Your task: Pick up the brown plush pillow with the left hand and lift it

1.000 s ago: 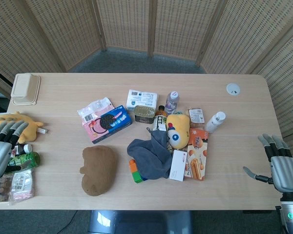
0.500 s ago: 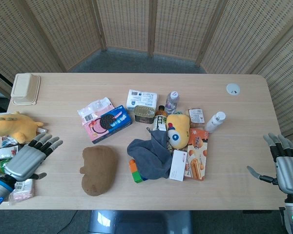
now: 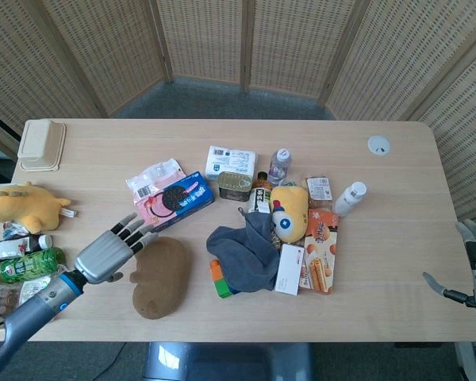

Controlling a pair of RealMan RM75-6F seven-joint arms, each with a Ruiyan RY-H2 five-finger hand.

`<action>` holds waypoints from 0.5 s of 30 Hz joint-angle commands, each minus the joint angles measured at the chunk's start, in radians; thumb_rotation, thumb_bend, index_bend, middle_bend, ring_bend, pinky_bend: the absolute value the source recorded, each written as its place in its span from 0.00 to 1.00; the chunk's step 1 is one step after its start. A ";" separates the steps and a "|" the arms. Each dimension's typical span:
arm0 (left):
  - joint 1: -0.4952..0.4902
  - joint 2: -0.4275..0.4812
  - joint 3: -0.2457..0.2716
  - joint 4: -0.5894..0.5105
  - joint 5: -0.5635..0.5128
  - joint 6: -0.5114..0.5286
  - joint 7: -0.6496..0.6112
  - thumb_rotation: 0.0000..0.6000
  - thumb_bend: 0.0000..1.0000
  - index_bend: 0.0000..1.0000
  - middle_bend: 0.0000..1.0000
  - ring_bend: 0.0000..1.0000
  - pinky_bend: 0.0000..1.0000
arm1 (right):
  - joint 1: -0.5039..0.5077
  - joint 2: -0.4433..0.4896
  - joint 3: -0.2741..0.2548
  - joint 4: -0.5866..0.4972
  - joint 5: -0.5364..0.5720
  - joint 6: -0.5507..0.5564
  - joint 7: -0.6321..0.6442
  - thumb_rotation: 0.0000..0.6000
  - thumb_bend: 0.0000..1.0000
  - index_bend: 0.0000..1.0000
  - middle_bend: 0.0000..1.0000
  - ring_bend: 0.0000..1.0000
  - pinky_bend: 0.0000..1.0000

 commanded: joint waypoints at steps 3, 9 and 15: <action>-0.082 -0.067 -0.010 0.062 -0.010 -0.088 -0.007 1.00 0.02 0.00 0.00 0.00 0.00 | -0.023 0.012 0.002 0.014 0.014 0.022 0.022 0.57 0.20 0.00 0.00 0.00 0.00; -0.155 -0.120 -0.002 0.099 -0.026 -0.176 -0.014 1.00 0.02 0.00 0.00 0.00 0.00 | -0.040 0.017 0.005 0.024 0.026 0.035 0.040 0.57 0.20 0.00 0.00 0.00 0.00; -0.185 -0.155 0.017 0.117 -0.026 -0.189 -0.015 1.00 0.02 0.11 0.00 0.28 0.04 | -0.041 0.018 0.010 0.023 0.028 0.032 0.047 0.58 0.20 0.00 0.00 0.00 0.00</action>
